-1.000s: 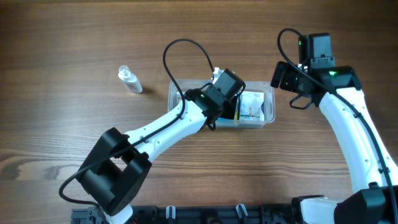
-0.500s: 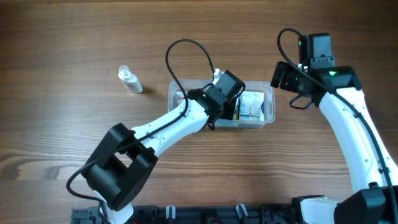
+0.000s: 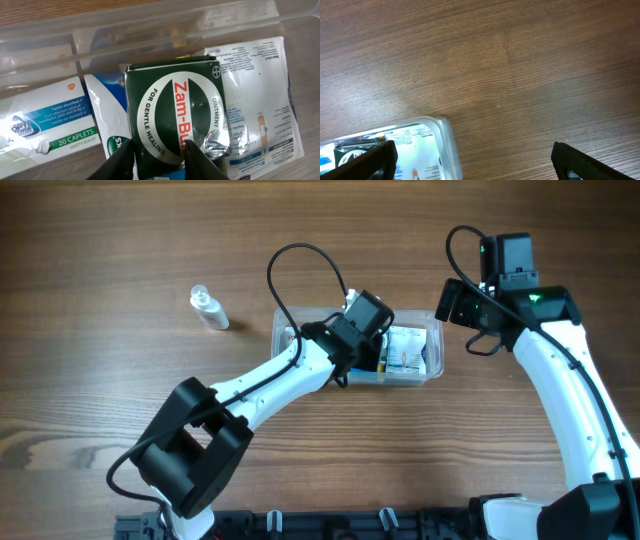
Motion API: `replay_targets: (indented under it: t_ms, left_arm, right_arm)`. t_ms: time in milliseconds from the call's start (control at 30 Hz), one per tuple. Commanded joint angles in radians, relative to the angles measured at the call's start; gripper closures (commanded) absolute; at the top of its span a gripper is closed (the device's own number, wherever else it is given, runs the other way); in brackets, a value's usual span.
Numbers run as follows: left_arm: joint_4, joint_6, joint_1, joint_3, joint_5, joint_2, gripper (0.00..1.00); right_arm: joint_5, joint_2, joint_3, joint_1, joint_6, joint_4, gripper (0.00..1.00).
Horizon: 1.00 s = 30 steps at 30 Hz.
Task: Pack container
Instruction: 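Press the Zam-Buk tin upright between the boxes and release it, then move the left gripper to the white lotion bottle and grasp it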
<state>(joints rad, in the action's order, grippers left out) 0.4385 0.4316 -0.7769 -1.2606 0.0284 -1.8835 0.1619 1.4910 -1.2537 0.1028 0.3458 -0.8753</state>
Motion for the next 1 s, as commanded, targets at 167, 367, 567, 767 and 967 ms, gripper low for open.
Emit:
replay_targets:
  t_ms: [167,367,567,767,967]
  left_arm:
    - [0.065,-0.010,0.019,0.002,0.199,0.273,0.45]
    - [0.119,-0.061,0.119,0.002,0.262,0.484,0.36]
    - [0.253,-0.062,0.383,0.002,0.255,0.536,0.18]
    - [0.285,-0.137,0.619,0.002,0.126,0.495,0.10]
    - [0.270,-0.145,0.759,0.002,0.091,0.445,0.11]
  right_arm:
    - [0.014,0.012,-0.010,-0.004,-0.005,0.003,0.00]
    - [0.014,0.012,-0.010,-0.004,-0.004,0.003,0.00]
    - [0.014,0.012,-0.010,-0.004,-0.005,0.003,0.00]
    - [0.014,0.012,-0.010,-0.004,-0.005,0.003,0.00]
    - [0.014,0.012,-0.010,-0.004,-0.005,0.003,0.00]
